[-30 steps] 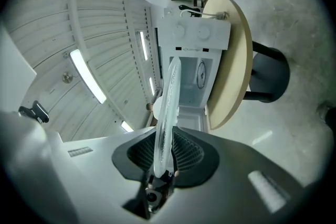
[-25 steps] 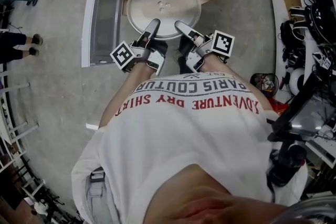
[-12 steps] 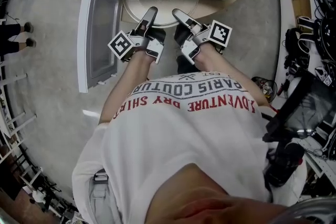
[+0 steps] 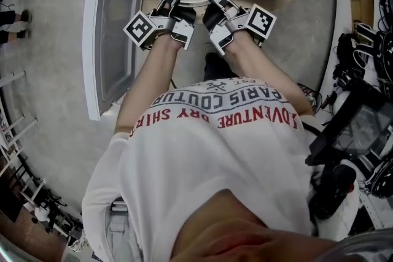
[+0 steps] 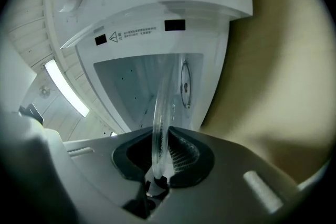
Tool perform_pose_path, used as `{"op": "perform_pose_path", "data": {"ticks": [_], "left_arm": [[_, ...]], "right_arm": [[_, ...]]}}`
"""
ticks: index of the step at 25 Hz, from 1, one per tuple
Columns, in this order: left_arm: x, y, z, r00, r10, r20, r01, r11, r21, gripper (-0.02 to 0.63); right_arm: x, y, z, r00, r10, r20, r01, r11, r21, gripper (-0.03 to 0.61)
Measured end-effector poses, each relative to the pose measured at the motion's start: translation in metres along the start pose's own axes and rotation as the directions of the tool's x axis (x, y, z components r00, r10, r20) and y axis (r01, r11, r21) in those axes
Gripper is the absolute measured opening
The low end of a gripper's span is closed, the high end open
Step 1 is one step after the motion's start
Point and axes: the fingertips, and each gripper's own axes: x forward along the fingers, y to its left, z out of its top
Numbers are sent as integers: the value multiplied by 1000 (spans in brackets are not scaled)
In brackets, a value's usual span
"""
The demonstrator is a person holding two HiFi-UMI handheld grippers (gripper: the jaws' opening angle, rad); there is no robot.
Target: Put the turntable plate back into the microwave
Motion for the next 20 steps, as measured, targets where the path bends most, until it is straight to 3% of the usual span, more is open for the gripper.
{"op": "perform_pose_path", "data": {"ticks": [20], "left_arm": [[18, 32, 21, 999, 27, 23, -25, 996, -81, 28]], "right_arm": [[23, -29, 12, 997, -72, 35, 71, 997, 37, 32]]}}
